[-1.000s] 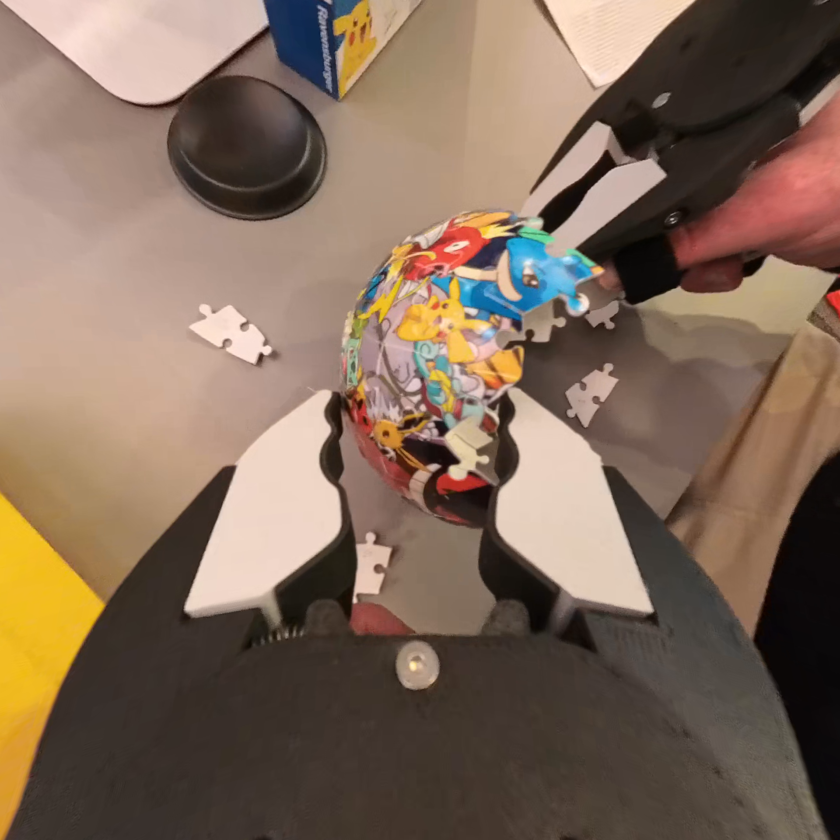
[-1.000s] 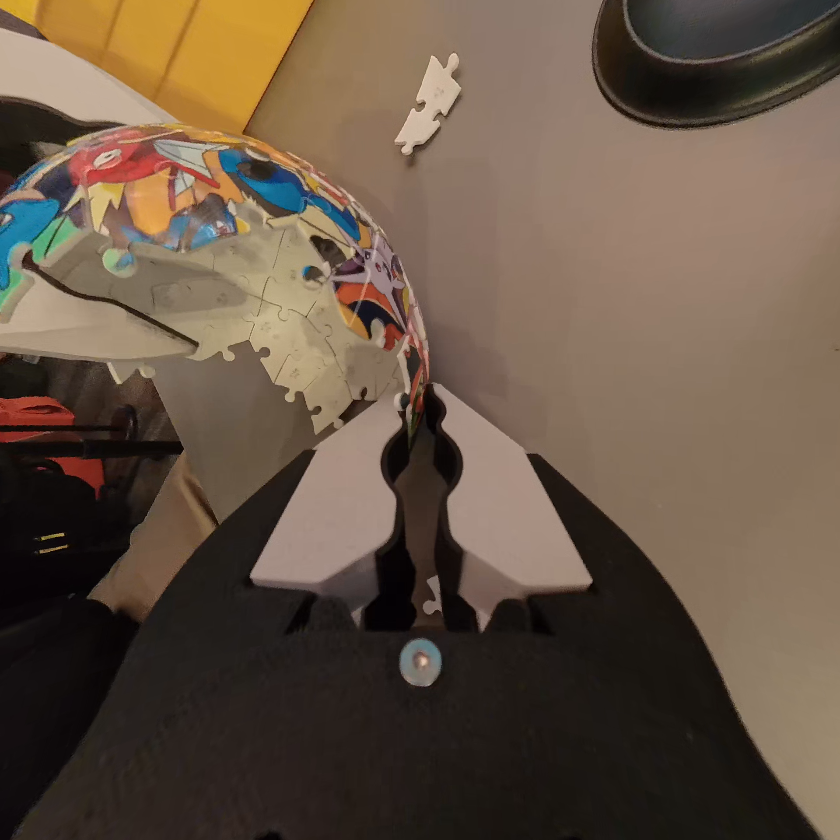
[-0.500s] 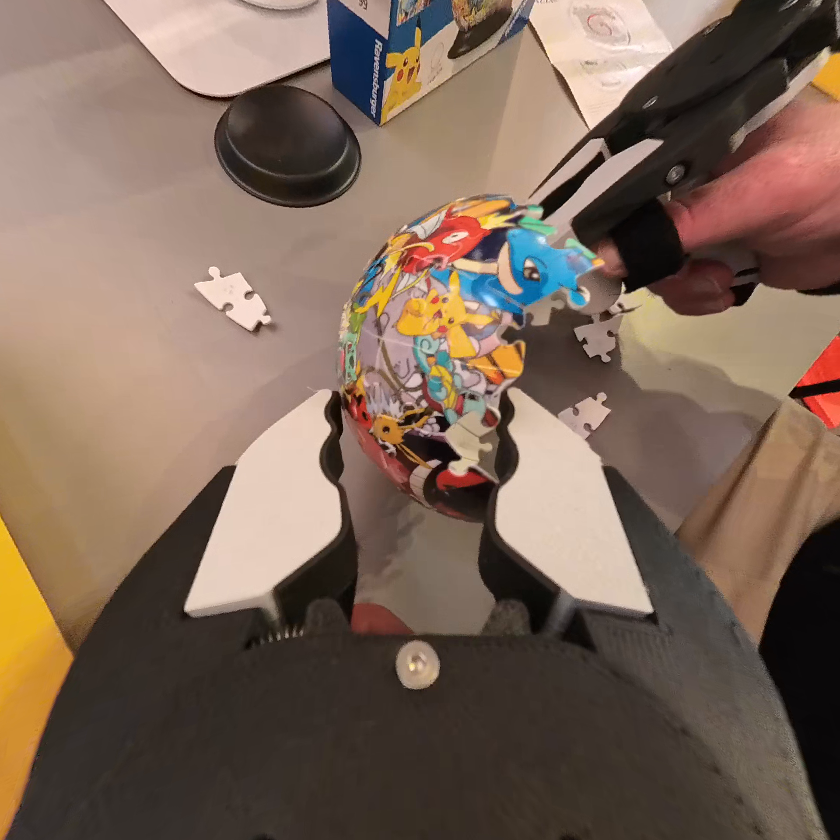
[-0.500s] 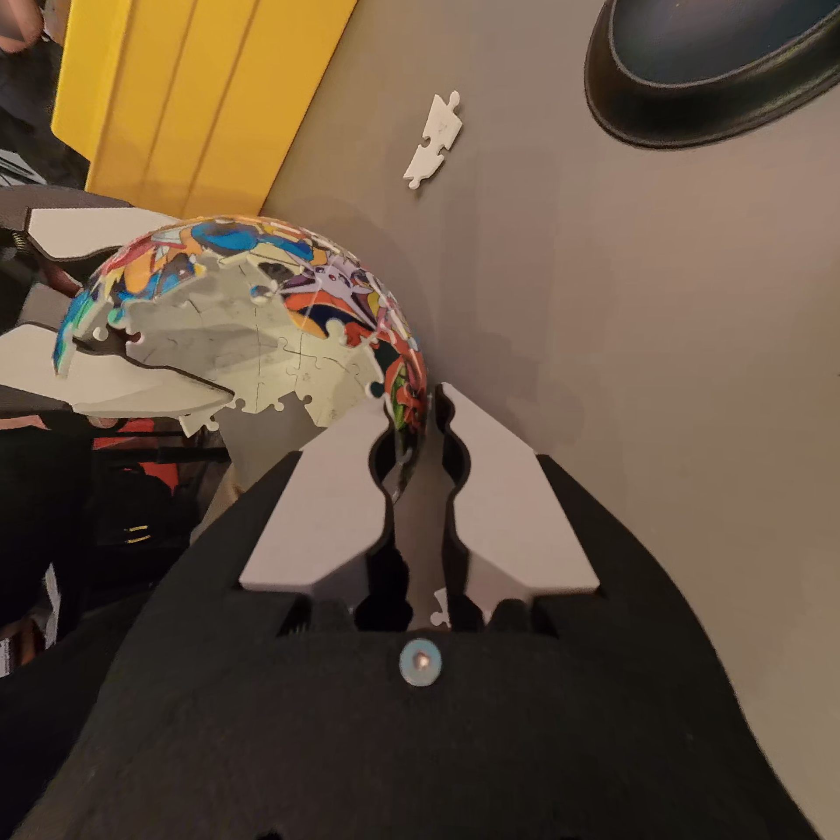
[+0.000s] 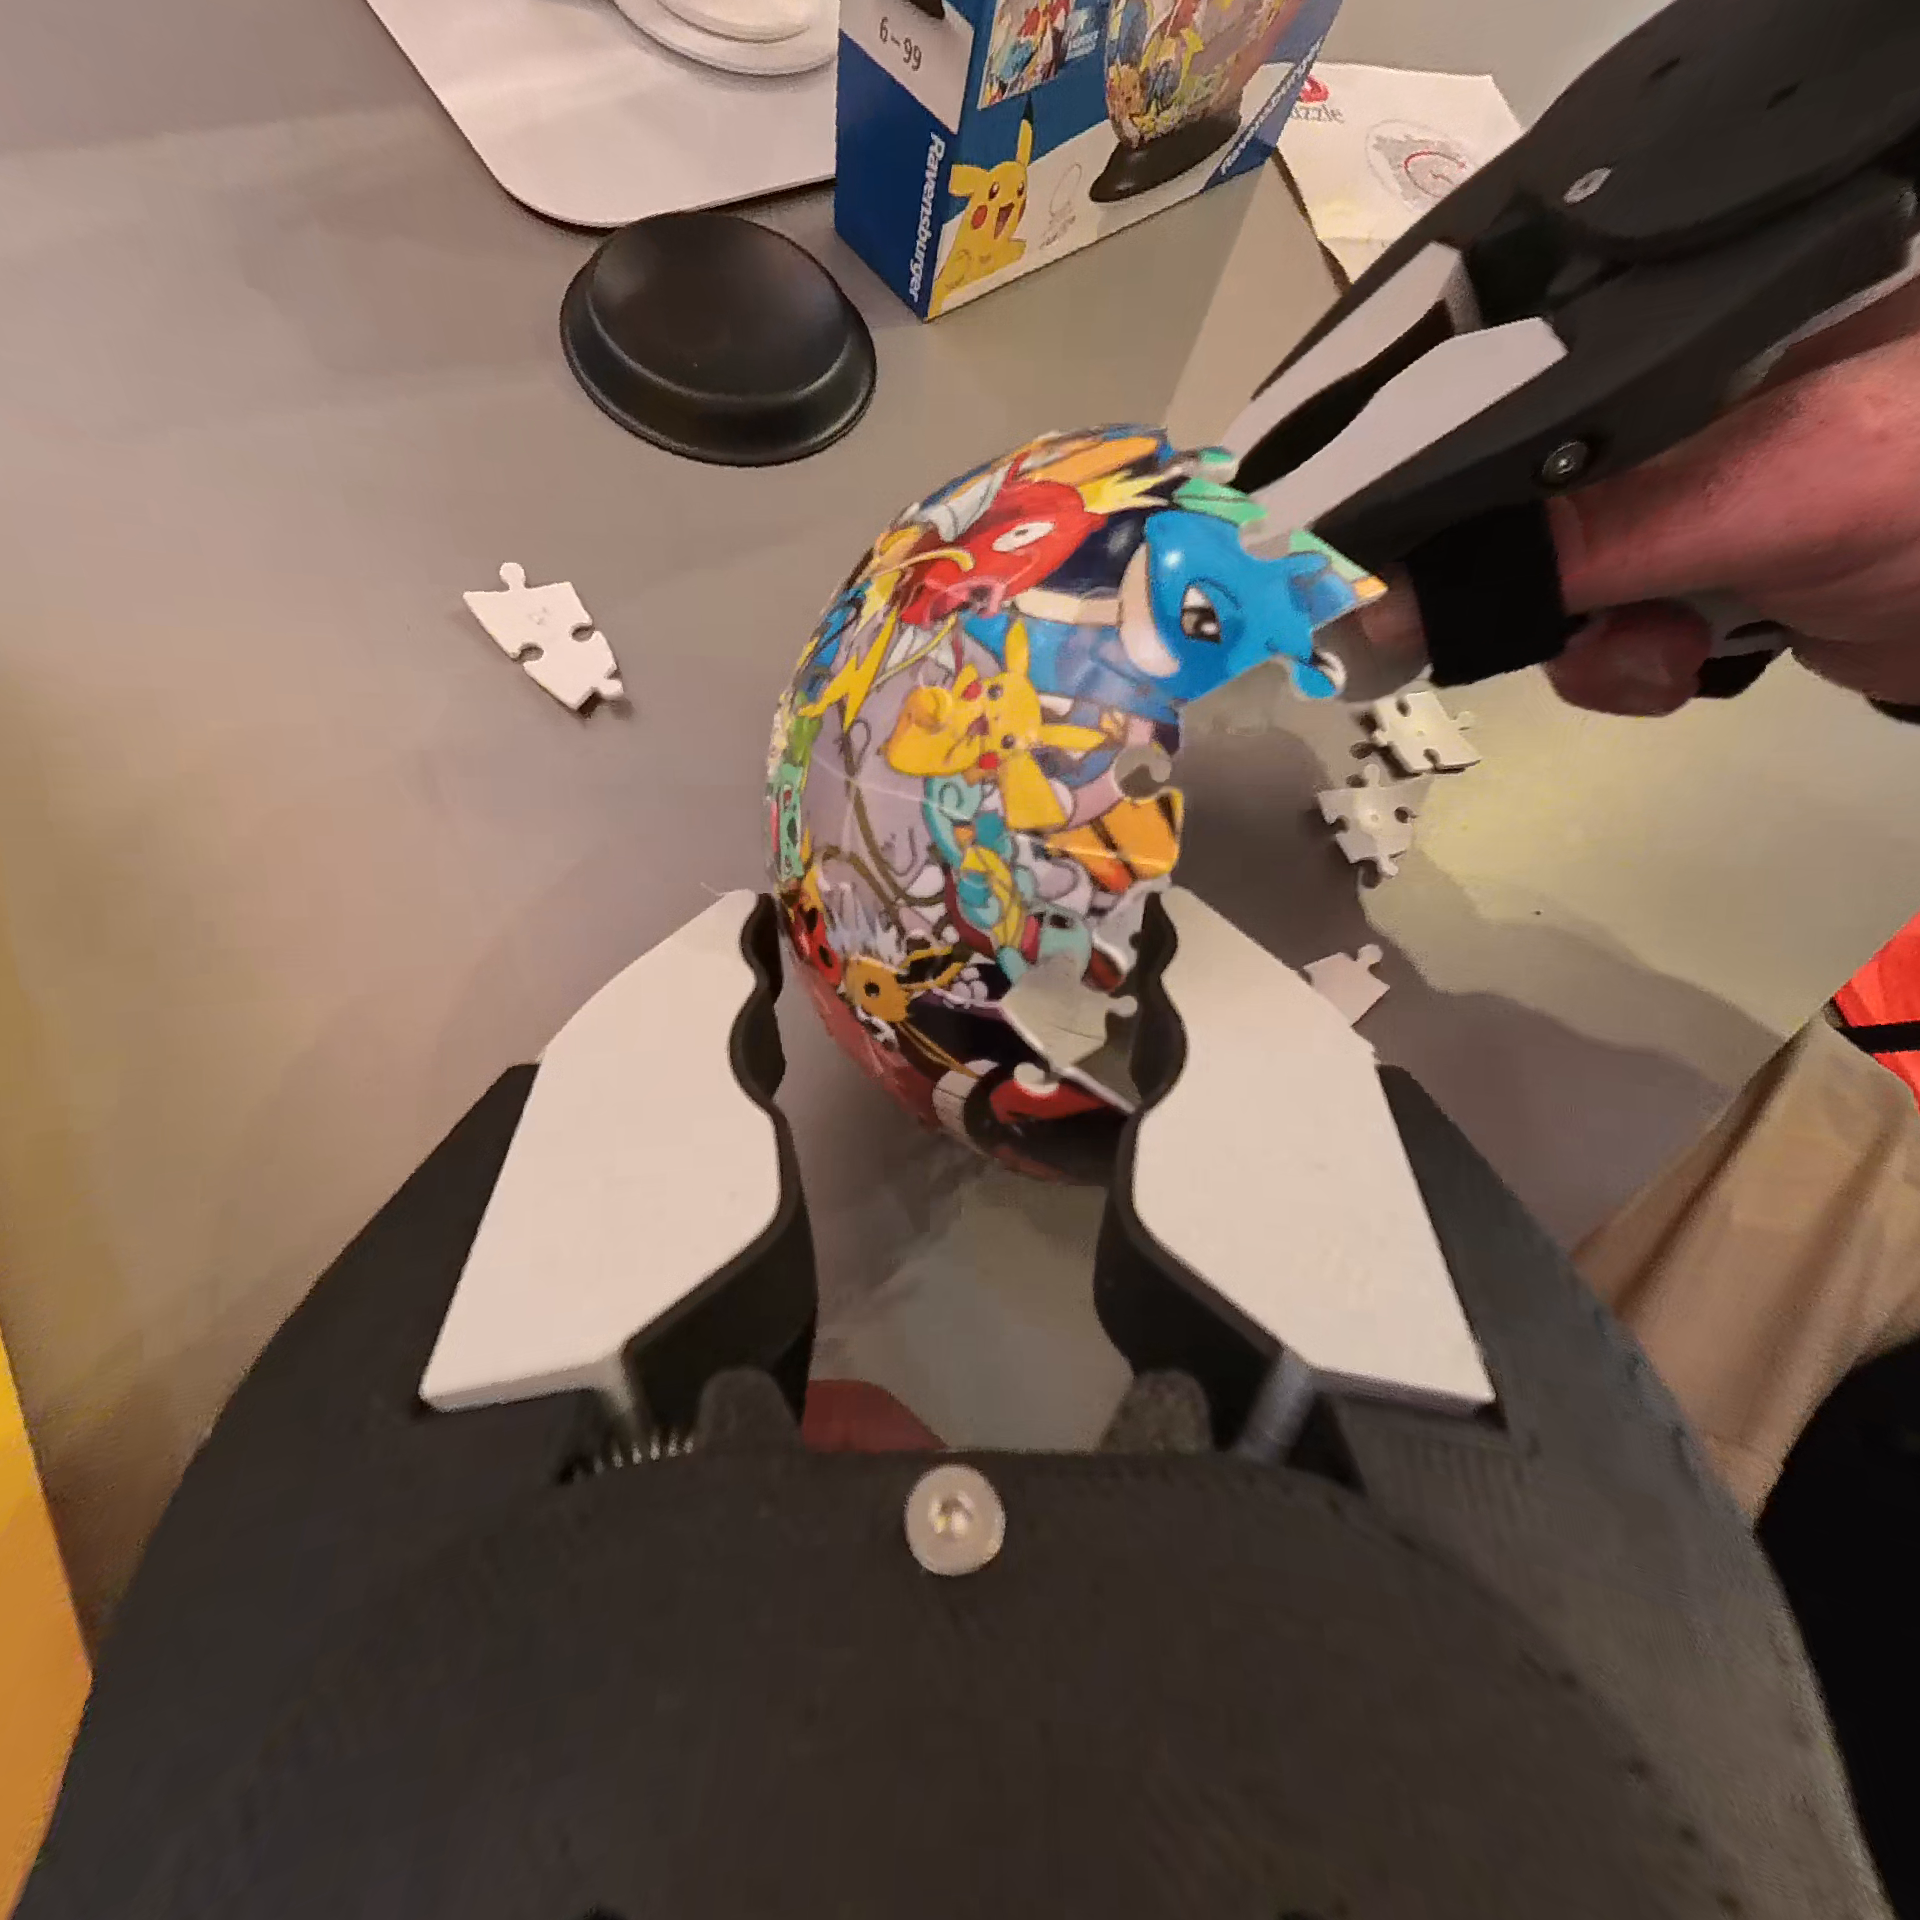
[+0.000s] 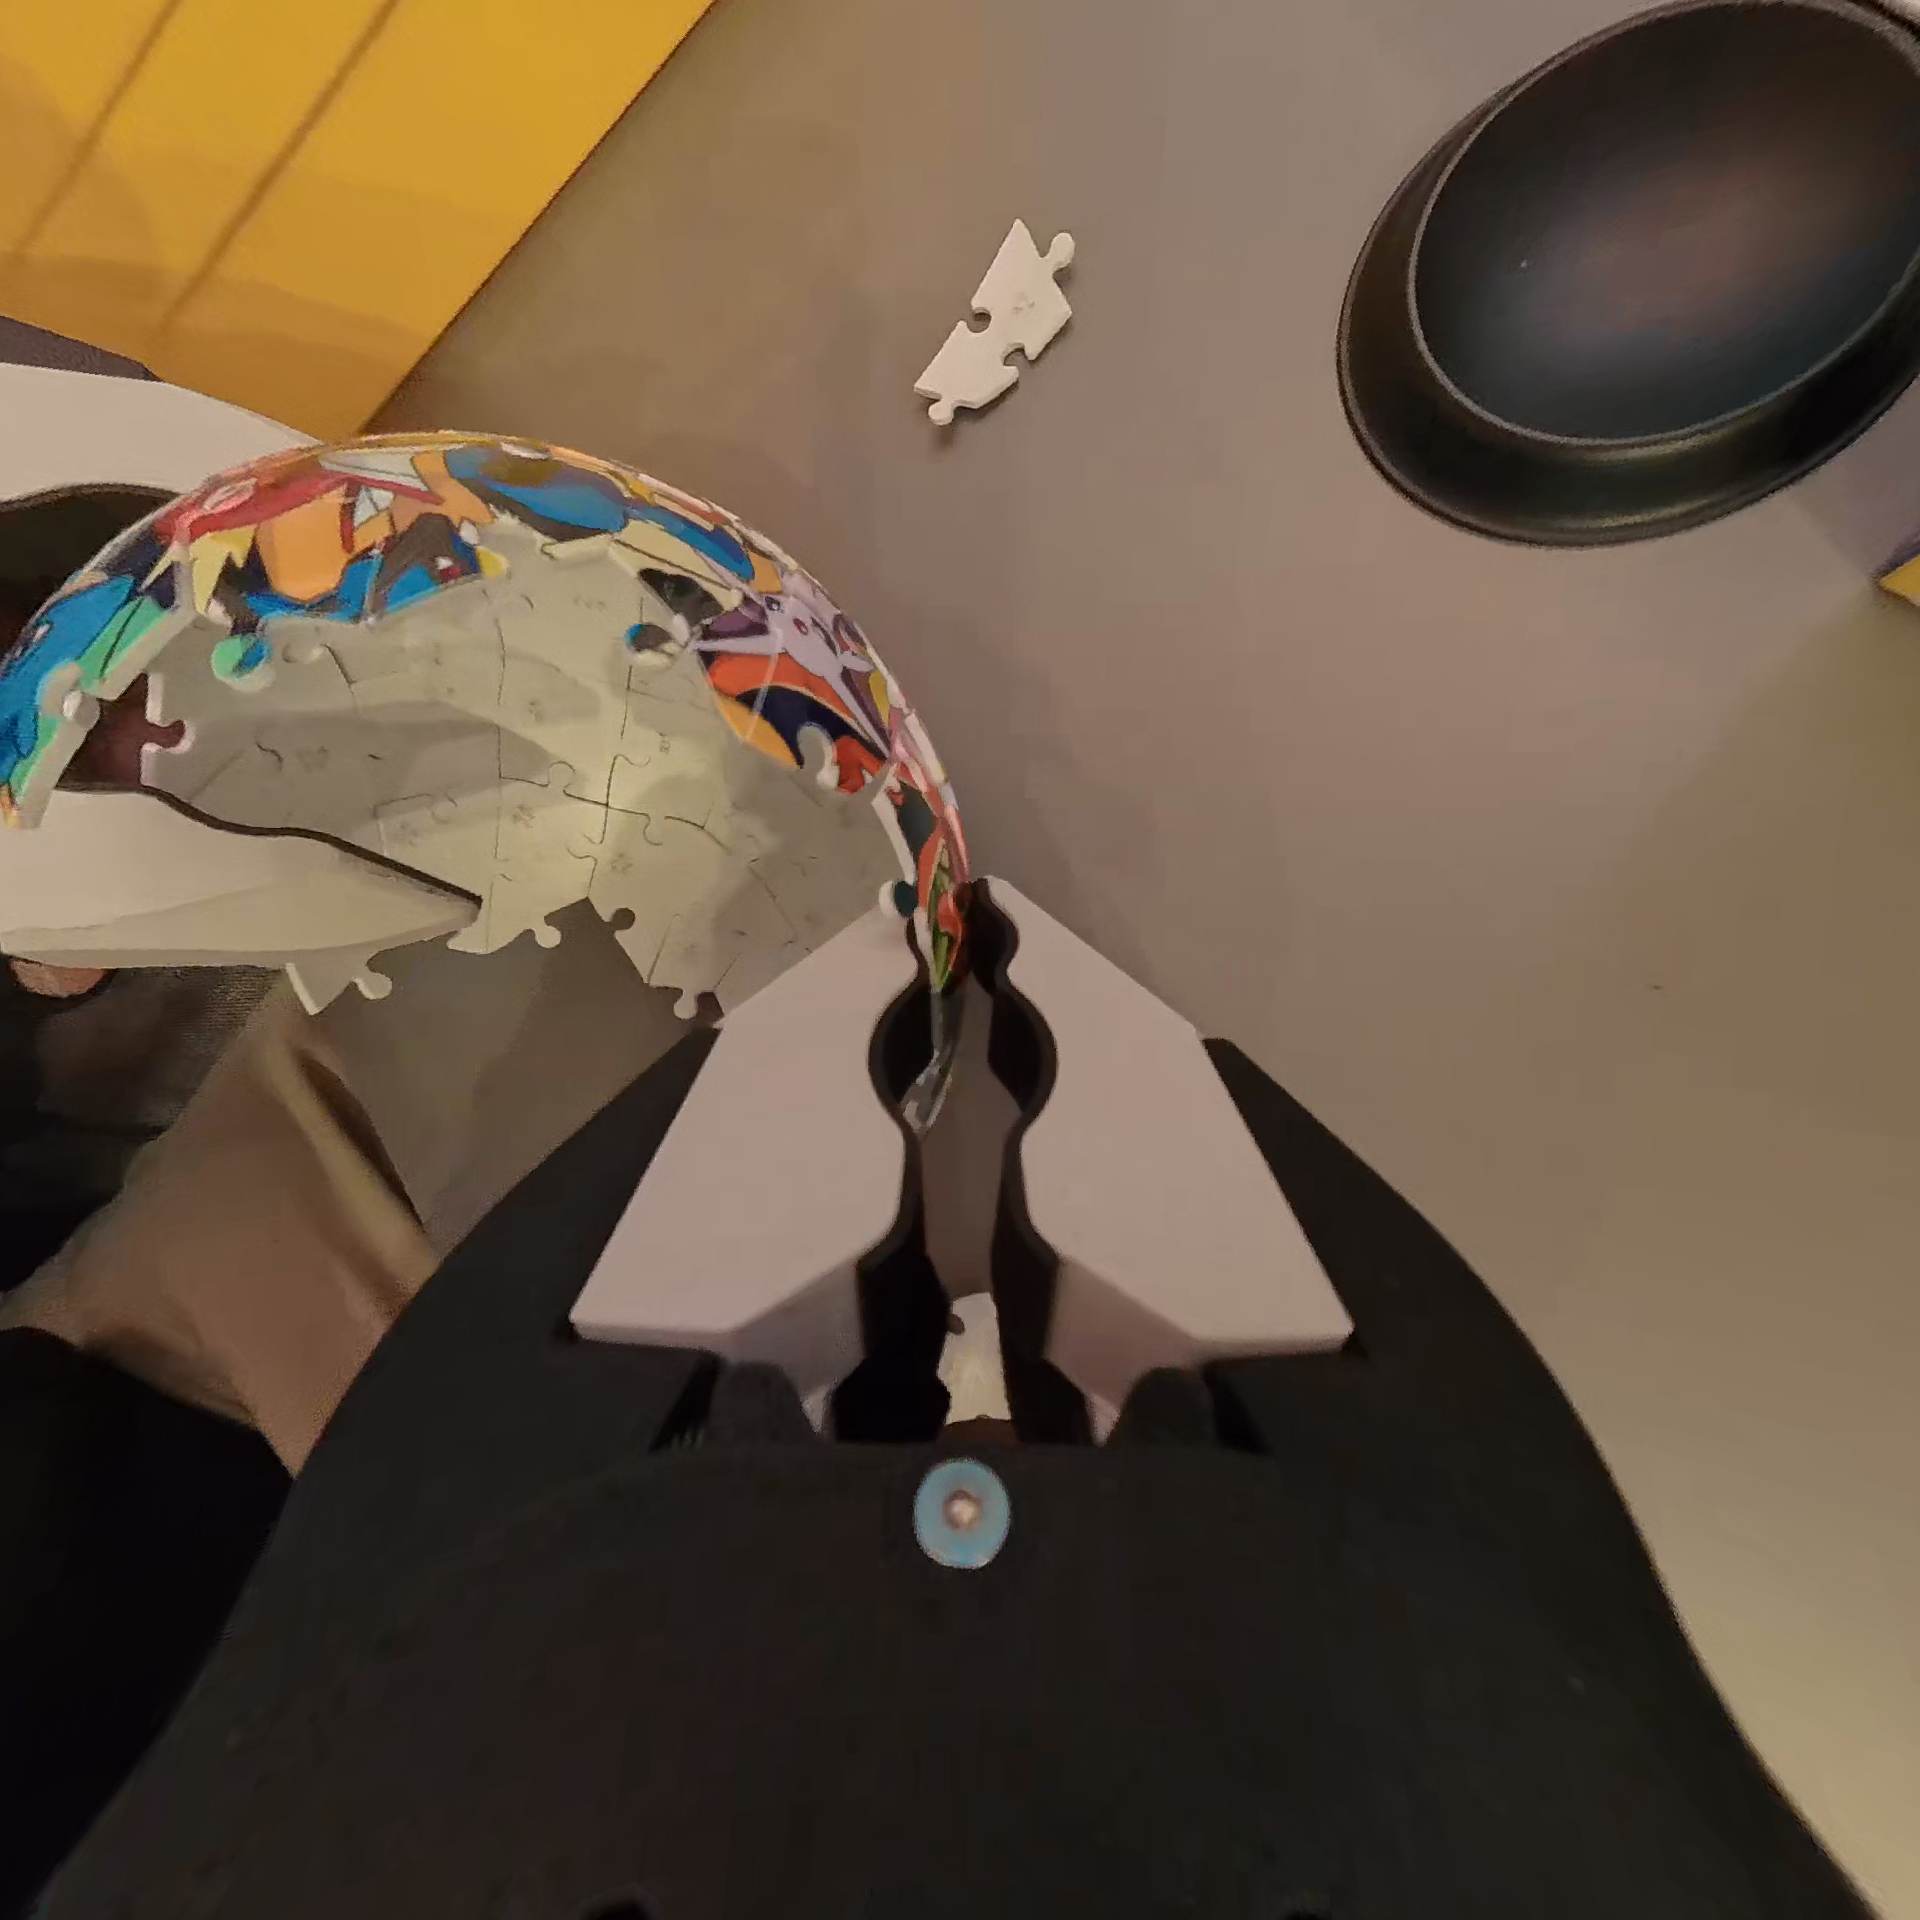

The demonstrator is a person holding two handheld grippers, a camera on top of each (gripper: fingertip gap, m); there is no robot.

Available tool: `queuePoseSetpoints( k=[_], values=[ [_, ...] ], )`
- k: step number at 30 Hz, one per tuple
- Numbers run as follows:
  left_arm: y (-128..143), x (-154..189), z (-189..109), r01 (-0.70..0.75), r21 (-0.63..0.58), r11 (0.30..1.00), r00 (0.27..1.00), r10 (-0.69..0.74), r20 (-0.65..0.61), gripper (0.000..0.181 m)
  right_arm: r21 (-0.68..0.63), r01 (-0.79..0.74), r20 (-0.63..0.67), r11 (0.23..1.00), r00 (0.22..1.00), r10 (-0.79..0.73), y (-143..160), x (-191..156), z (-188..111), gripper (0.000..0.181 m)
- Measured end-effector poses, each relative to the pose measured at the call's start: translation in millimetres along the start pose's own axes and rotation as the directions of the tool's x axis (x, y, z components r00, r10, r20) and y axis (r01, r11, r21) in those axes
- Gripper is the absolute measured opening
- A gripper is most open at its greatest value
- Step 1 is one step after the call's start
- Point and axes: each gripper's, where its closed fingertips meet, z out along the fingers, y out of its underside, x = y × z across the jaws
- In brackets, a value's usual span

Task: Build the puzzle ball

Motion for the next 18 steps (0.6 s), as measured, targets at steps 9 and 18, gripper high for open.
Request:
queuePoseSetpoints(
  k=[9, 18],
  values=[
    [6.2, -2.7, 2.8, 0.045, 0.019, 0.999, 0.999, -0.046, 0.013, 0.063, 0.018, 0.049, -0.038, 0.999, 0.998, -0.048, -7.0, 0.8, -4.0, 0.002],
    [13.2, -4.7, 9.8, 0.071, 0.003, 0.997, 0.997, -0.071, 0.007, 0.057, 0.026, 0.082, 0.001, 0.996, 0.997, -0.082, -8.4, -3.7, -11.1, 0.014]
  ],
)
